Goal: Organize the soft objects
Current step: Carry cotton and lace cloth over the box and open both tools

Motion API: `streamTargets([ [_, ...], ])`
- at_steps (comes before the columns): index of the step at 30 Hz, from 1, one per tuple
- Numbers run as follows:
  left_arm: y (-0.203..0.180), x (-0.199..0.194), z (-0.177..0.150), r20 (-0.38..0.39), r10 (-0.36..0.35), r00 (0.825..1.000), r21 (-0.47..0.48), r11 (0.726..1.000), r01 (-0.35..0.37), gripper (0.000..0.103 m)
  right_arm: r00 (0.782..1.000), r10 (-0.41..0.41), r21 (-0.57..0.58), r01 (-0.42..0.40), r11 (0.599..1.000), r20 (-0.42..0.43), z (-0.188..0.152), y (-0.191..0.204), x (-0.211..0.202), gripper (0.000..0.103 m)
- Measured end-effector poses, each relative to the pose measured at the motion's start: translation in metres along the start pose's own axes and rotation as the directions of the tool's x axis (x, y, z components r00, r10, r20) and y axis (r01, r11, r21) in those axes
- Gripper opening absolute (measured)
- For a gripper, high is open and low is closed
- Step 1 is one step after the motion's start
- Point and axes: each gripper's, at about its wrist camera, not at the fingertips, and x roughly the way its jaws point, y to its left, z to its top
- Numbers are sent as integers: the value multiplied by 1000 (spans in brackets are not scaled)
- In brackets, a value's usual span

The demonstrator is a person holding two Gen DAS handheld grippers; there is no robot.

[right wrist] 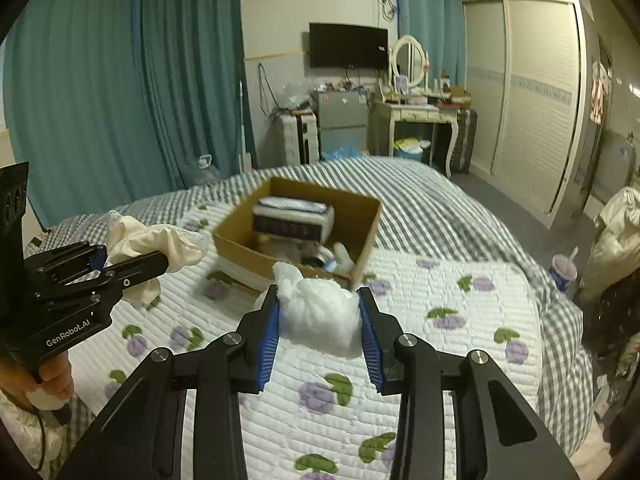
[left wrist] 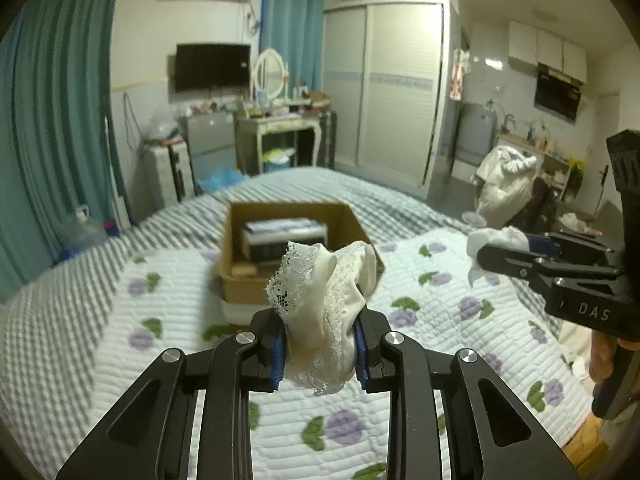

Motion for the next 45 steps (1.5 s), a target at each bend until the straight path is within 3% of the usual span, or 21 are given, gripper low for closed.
streamTargets([
  [6, 21, -19, 17, 52, 40, 998, 20, 999, -41, 26, 998, 20, -46, -17, 999, 67, 38, 32, -13, 36],
  [12, 38, -5, 33, 70, 55, 996, 7, 998, -55, 26, 995, 38, -77, -31, 997, 92, 69, 48, 3, 36],
  [21, 46, 69, 55, 38, 75, 996, 23, 997, -76, 26, 997, 20, -59, -15, 998, 80, 105, 33, 74, 36],
  [25, 47, 113, 66, 7, 78, 997, 25, 997, -78, 26, 999, -11, -15, 12, 1000, 51, 114, 8, 118, 36],
  [35, 47, 214, 76, -80, 94, 992, 64, 994, -89, 26, 997, -59, 58, 61, 996, -50, 109, -50, 227, 36],
  [40, 45, 233, 70, -100, 117, 988, 105, 989, -107, 26, 994, -51, 93, 60, 994, -92, 99, -69, 265, 37],
  [43, 46, 227, 68, -78, 137, 987, 105, 986, -129, 35, 996, -47, 128, 56, 990, -73, 95, -75, 266, 45],
  [44, 47, 226, 69, -83, 148, 986, 100, 985, -139, 42, 997, -39, 140, 48, 989, -67, 95, -78, 265, 48],
  [45, 47, 225, 70, -88, 166, 982, 97, 983, -157, 64, 998, -30, 155, 39, 987, -61, 95, -79, 262, 57],
])
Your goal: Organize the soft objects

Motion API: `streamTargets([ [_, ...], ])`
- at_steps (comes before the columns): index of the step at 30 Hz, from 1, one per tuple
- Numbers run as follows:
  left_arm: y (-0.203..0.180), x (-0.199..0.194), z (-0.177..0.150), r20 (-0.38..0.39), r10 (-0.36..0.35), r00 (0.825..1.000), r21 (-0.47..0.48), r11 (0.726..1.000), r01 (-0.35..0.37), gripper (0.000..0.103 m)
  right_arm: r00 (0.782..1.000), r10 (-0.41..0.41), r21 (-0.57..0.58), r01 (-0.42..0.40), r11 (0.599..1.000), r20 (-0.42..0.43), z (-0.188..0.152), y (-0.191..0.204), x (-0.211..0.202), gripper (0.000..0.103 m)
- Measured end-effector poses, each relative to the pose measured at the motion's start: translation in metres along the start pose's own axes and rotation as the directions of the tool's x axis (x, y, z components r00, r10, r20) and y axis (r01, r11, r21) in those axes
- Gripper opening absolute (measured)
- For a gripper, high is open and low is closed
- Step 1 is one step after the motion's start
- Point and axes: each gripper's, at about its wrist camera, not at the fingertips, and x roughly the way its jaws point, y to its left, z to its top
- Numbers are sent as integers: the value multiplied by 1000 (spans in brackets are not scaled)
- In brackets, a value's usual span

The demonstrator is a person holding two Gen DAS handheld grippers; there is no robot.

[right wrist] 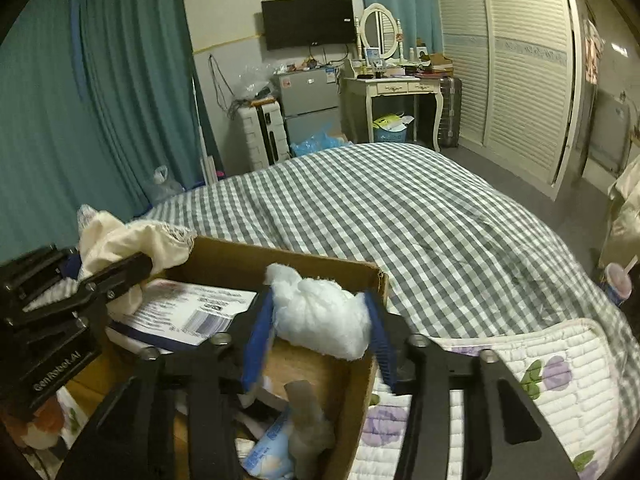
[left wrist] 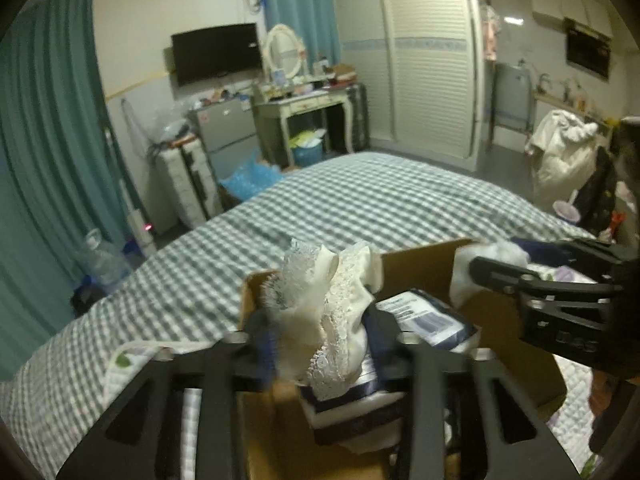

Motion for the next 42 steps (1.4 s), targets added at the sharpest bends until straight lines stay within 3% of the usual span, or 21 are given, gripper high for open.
streamTargets([
  [1, 2, -4, 1, 1, 14, 1000, -11, 1000, -14, 78, 1000, -2, 5, 2, 1000, 4, 0, -1, -1, 63],
  [6, 10, -44, 12, 42, 0, 999, -62, 998, 3, 80, 998, -31, 1, 31, 1000, 52, 10, 5, -43, 63],
  [11, 11, -124, 32, 139, 12, 990, -61, 998, -4, 80, 990, -53, -18, 56, 998, 131, 30, 23, -128, 63],
  [14, 10, -190, 44, 227, 21, 974, -50, 999, -10, 82, 980, -67, -43, 77, 996, 185, 40, 38, -187, 64],
  [15, 11, -204, 47, 246, 22, 969, -50, 999, -10, 87, 978, -69, -50, 80, 995, 196, 41, 43, -202, 64],
  [18, 16, -261, 52, 332, 22, 943, -46, 999, -7, 90, 966, -73, -78, 95, 992, 246, 39, 60, -265, 69],
  [21, 17, -316, 46, 407, 19, 913, -43, 999, -1, 91, 951, -70, -108, 107, 988, 300, 31, 77, -320, 76],
  [24, 24, -351, 31, 457, 11, 889, -63, 998, 20, 99, 939, -48, -127, 96, 987, 340, 17, 90, -360, 82],
  [29, 29, -372, -3, 507, 11, 862, -75, 997, 32, 99, 911, -18, -119, 73, 990, 412, -17, 107, -404, 95],
  [33, 33, -366, -37, 520, 33, 853, -93, 995, 19, 99, 877, -25, -84, 75, 994, 479, -51, 115, -415, 103],
  [38, 29, -333, -69, 493, 76, 867, -86, 996, -38, 99, 862, -41, -81, 94, 992, 505, -88, 123, -392, 103],
  [42, 27, -303, -92, 465, 108, 879, -93, 993, -73, 99, 872, -62, -75, 113, 991, 485, -107, 122, -350, 103],
])
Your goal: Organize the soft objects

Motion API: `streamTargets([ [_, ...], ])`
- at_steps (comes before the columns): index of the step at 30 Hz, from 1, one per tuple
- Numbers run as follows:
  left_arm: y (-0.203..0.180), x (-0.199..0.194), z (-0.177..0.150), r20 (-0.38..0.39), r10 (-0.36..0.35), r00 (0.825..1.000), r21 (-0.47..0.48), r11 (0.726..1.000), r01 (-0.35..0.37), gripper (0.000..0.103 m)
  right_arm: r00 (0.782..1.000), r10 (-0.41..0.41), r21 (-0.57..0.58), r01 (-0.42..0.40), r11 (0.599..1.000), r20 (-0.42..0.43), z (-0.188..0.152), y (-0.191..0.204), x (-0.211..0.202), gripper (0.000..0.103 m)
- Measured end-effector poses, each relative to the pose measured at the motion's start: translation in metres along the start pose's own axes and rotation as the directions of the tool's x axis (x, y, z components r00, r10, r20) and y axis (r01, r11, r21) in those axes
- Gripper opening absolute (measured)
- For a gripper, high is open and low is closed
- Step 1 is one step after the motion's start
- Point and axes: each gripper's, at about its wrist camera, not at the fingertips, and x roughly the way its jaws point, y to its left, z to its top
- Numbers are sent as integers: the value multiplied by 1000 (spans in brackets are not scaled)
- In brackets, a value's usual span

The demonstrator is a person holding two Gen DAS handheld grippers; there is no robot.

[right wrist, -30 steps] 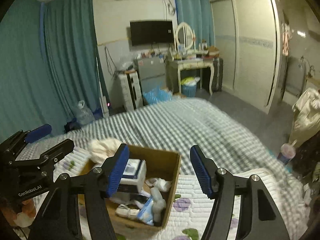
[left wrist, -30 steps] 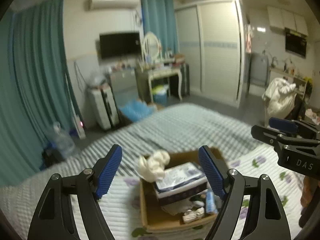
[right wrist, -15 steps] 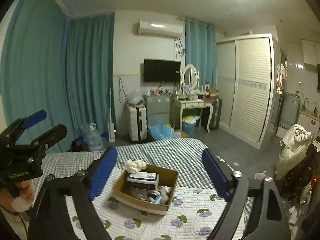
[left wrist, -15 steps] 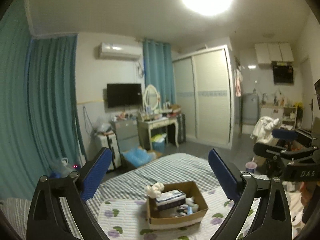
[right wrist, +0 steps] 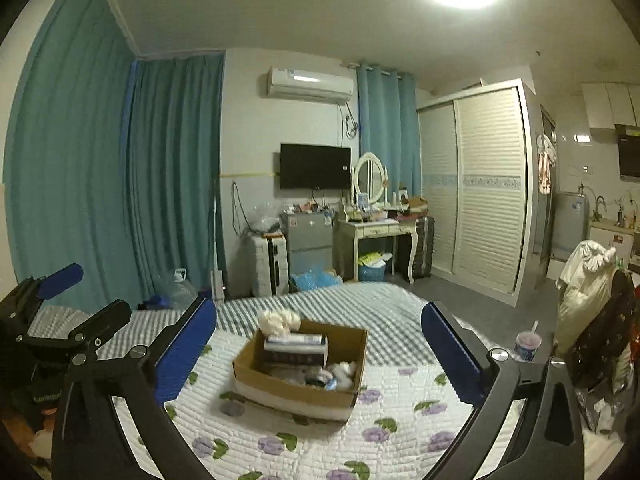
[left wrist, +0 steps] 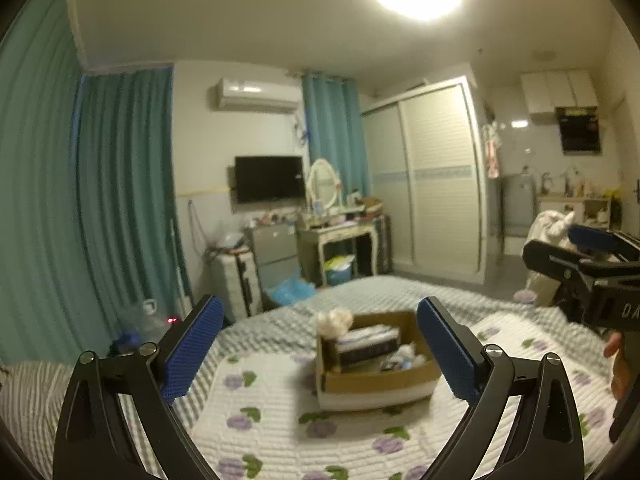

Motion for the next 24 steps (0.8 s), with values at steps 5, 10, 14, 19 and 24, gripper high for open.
streamTargets([
  [5, 6, 25, -38, -60, 6, 998, -36, 999, -8, 99, 997, 6, 22, -4, 1000, -81, -48, 4, 38, 103],
  [10, 4, 38, -61, -125, 5, 992, -37, 999, -10, 99, 991, -6, 19, 9, 1000, -132, -75, 4, 60, 103],
  [14, 5, 41, -68, -156, 0, 988, -54, 998, -9, 99, 988, -26, 28, 31, 999, -151, -83, 2, 68, 103],
  [19, 4, 42, -71, -172, -6, 985, -71, 997, -7, 99, 987, -34, 45, 42, 998, -155, -85, 1, 69, 103],
  [24, 9, 42, -73, -172, -8, 985, -78, 997, -6, 99, 988, -36, 41, 42, 998, -152, -83, 1, 67, 103],
])
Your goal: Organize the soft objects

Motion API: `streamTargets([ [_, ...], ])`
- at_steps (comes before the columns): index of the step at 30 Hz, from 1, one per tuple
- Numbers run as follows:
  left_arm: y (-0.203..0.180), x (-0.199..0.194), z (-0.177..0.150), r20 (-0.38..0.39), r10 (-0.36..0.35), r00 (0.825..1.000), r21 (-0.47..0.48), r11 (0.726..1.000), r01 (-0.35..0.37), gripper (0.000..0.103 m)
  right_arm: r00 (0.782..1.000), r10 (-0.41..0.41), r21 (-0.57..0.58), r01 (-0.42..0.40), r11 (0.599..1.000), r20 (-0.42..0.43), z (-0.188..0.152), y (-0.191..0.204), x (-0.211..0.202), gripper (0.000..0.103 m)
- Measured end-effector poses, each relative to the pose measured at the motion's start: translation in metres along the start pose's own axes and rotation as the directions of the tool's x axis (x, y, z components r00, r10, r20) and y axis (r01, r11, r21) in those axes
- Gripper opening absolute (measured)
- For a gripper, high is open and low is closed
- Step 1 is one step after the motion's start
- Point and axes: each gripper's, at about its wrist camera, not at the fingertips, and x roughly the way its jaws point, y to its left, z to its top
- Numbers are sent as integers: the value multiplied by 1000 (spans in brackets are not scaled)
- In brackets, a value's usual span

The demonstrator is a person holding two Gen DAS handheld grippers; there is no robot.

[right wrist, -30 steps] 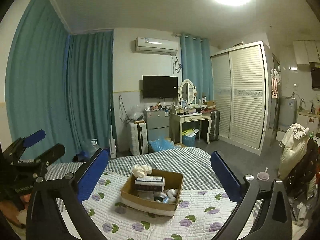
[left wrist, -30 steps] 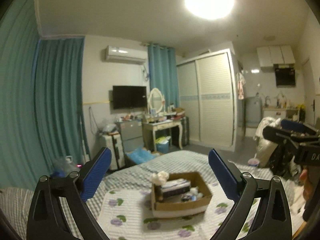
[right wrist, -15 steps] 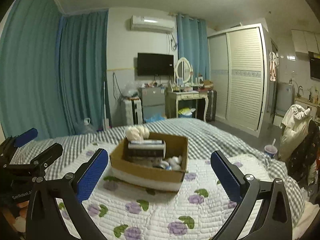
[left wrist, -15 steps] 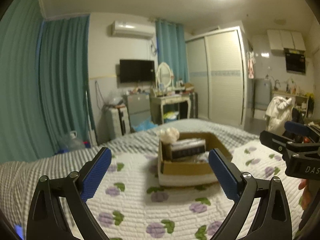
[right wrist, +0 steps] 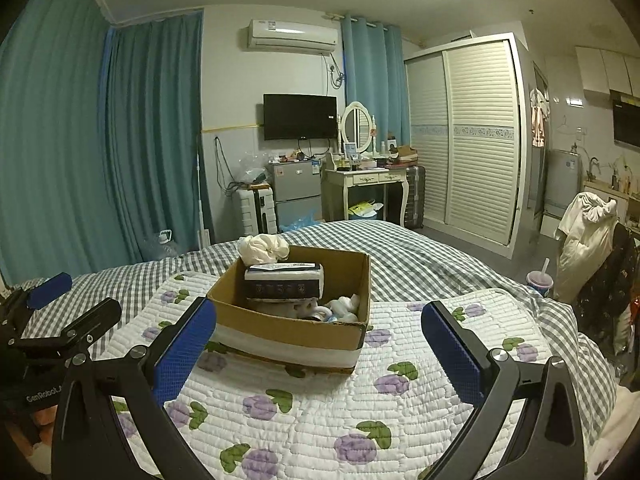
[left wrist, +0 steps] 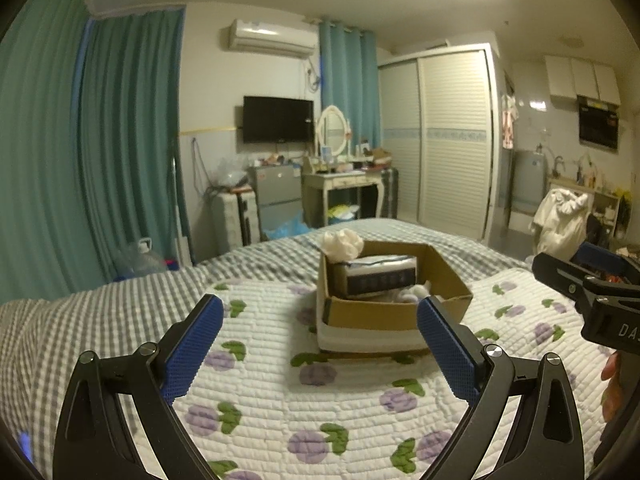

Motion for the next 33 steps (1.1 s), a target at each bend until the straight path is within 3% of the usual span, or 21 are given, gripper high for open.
streamTargets([
  [33, 1, -2, -1, -12, -18, 1000, -18, 1000, 18, 99, 1000, 3, 0, -3, 1000, -26, -4, 0, 2, 103],
])
